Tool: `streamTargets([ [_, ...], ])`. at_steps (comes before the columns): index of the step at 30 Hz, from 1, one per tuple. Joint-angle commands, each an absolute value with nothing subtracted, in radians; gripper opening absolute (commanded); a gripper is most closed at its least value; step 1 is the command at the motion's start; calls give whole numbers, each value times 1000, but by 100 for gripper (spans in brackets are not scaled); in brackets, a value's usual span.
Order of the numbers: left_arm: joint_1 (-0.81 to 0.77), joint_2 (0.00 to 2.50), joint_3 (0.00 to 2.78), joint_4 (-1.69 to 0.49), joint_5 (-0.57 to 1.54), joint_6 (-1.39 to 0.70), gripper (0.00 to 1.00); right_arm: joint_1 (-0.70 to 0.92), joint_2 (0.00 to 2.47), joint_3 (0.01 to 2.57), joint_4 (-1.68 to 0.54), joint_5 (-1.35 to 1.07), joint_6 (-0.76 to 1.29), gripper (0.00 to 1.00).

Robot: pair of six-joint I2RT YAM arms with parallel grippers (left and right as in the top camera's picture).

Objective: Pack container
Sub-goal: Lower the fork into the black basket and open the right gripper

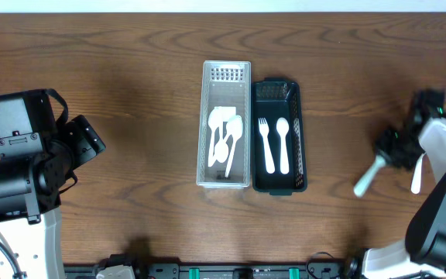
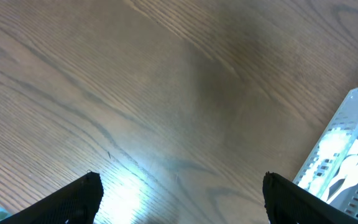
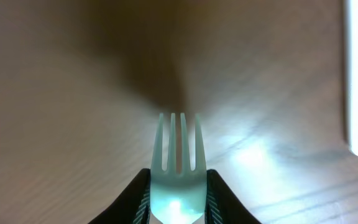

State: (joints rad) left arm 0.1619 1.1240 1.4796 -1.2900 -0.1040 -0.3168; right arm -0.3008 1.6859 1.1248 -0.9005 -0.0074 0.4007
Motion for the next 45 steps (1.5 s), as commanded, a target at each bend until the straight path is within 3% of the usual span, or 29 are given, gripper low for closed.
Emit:
streamTargets([
  [1,165,1125,1477,-1294,-97,-308,85,-136,1538,1306,-953,-35,393,1],
  [12,165,1125,1477,-1294,-97,-308,85,293,1593,1443,-949,-31,520,3],
  [24,165,1125,1477,-1294,-97,-308,85,429,1922,1443,-889,19,487,7],
  [26,165,1125,1477,-1294,-97,-308,85,434,1937,1444,-879,18,470,18],
  [28,165,1125,1477,-1294,-97,-308,85,435,1938,1444,-874,18,455,43],
  [30,165,1125,1477,-1294,-97,-308,85,435,1934,1446,-871,18,447,54],
  [39,165,1125,1477,-1294,-97,-308,85,388,1802,1634,-1016,78,403,59],
  [43,165,1125,1477,-1294,-97,-308,85,257,1672,1742,-1099,163,402,79],
  [45,165,1125,1477,-1294,-97,-308,85,163,1615,1752,-1122,171,387,82],
])
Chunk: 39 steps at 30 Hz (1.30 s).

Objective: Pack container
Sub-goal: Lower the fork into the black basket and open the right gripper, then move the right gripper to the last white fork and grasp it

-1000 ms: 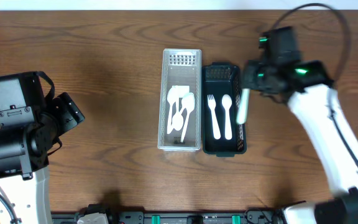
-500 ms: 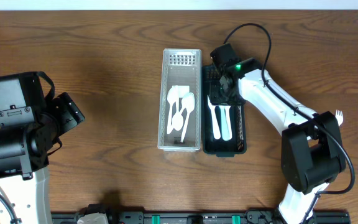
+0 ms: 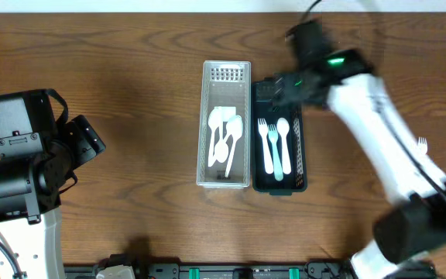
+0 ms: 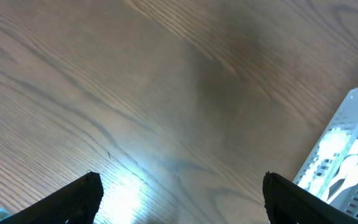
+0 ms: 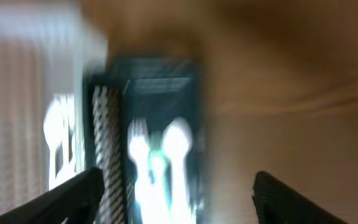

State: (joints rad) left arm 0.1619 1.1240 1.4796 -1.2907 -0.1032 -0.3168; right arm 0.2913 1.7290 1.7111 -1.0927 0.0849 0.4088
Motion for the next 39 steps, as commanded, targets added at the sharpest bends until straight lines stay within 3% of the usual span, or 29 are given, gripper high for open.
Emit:
streamTargets([
  [1,165,1125,1477,-1294,-97,-308,85,112,1592,1752,-1139,171,382,84],
  [7,165,1125,1477,-1294,-97,-308,85,-217,1565,1727,-1231,156,281,92],
  [14,165,1125,1477,-1294,-97,-308,85,-436,1605,1532,-1044,153,10,97],
  [22,165,1125,1477,-1294,-97,-308,85,-524,1728,1361,-879,150,-57,96],
  [39,165,1125,1477,-1294,-97,-308,85,-576,2051,1359,-808,44,-57,94],
])
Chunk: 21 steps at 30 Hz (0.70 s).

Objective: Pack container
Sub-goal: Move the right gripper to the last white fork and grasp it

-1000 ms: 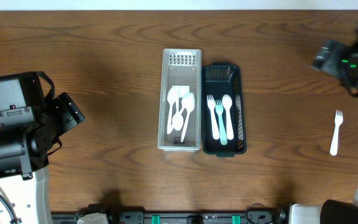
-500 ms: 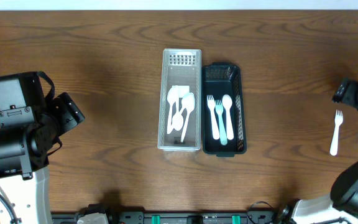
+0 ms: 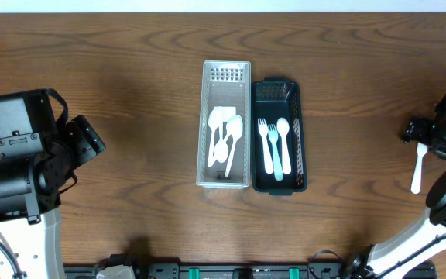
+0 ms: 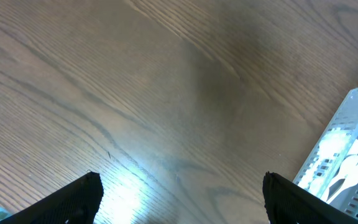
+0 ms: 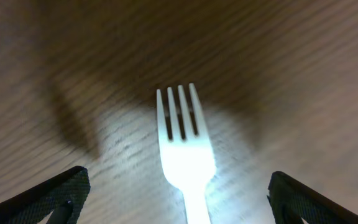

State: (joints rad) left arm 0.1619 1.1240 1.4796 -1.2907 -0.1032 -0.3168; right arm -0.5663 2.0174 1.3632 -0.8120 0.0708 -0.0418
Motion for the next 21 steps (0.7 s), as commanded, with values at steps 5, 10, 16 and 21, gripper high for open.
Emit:
streamTargets([
  [5,165,1125,1477,-1294,-97,-309,85,-577,2081,1359,-800,43,-57,92],
  [10,165,1125,1477,-1294,-97,-308,85,-577,2082,1359,-788,40,-38,88],
  [16,165,1125,1477,-1294,-97,-309,85,-577,2082,1359,-769,40,-38,79],
  [21,165,1125,1477,-1294,-97,-308,85,-577,2082,1358,-750,19,-38,72],
])
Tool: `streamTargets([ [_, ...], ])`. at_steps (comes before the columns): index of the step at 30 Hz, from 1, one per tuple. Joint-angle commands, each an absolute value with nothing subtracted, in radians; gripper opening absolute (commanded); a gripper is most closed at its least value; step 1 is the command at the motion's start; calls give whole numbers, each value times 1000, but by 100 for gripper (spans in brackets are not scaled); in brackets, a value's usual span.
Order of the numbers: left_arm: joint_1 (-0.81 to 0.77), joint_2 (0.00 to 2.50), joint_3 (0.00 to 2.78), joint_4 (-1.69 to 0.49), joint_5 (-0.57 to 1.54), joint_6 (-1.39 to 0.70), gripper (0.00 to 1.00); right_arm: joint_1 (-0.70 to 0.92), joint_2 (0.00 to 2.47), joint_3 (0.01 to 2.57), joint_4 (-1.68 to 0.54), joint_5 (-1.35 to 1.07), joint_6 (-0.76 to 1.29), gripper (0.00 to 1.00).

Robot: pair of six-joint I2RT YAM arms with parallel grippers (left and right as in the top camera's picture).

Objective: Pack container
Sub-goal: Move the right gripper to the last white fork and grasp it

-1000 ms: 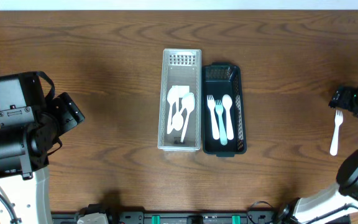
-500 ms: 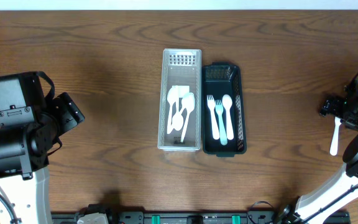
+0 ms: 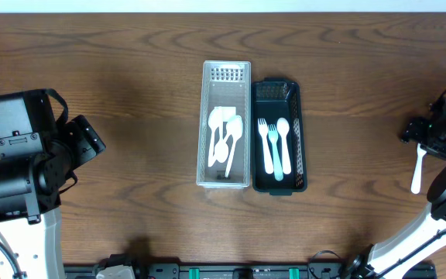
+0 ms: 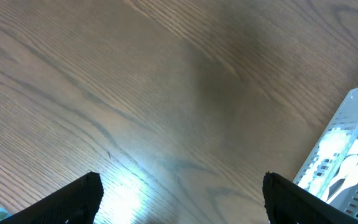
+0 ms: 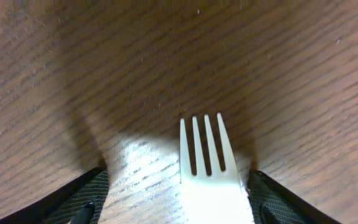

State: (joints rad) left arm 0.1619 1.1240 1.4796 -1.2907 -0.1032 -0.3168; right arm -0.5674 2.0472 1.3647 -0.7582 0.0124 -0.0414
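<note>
A white fork (image 3: pixel 417 170) lies on the wood table at the far right. My right gripper (image 3: pixel 427 138) is down over its tined end and open. In the right wrist view the fork (image 5: pixel 205 163) lies between the fingers (image 5: pixel 84 198), nearer the right one, and my right gripper (image 5: pixel 176 179) is not closed on it. The black container (image 3: pixel 297 155) holds a white fork, a teal fork (image 3: pixel 274 152) and a white spoon. The clear container (image 3: pixel 205 124) holds several white spoons. My left gripper (image 4: pixel 182 194) hangs open over bare table.
The two containers stand side by side at mid-table. The clear container's corner (image 4: pixel 353 155) shows at the right edge of the left wrist view. The left arm's base (image 3: pixel 22 170) sits at the table's left side. The table's right edge is close to the white fork.
My right gripper has come closer to the white fork, whose tines now sit lower between fingers that stand nearer its sides. The left arm and both containers are unchanged.
My right gripper was shut on a teal fork at the table's right side, the white fork lying beside it. Then it was open over the black container, with the teal fork lying inside. Then it was back at the right over the white fork, now straddling it.
</note>
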Motion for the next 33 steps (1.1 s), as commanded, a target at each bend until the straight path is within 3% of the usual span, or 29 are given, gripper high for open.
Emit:
streamTargets([
  [1,165,1125,1477,-1294,-97,-309,85,-577,2082,1358,-747,12,-38,69],
  [3,165,1125,1477,-1294,-97,-309,85,-577,2082,1358,-742,10,-28,61],
  [10,165,1125,1477,-1294,-97,-309,85,-577,2082,1358,-748,10,-13,52],
  [24,165,1125,1477,-1294,-97,-308,85,-579,2082,1357,-797,11,-12,53],
  [28,165,1125,1477,-1294,-97,-308,85,-585,2082,1357,-799,11,-12,40],
  [33,165,1125,1477,-1294,-97,-308,85,-590,2082,1357,-799,11,-12,30],
])
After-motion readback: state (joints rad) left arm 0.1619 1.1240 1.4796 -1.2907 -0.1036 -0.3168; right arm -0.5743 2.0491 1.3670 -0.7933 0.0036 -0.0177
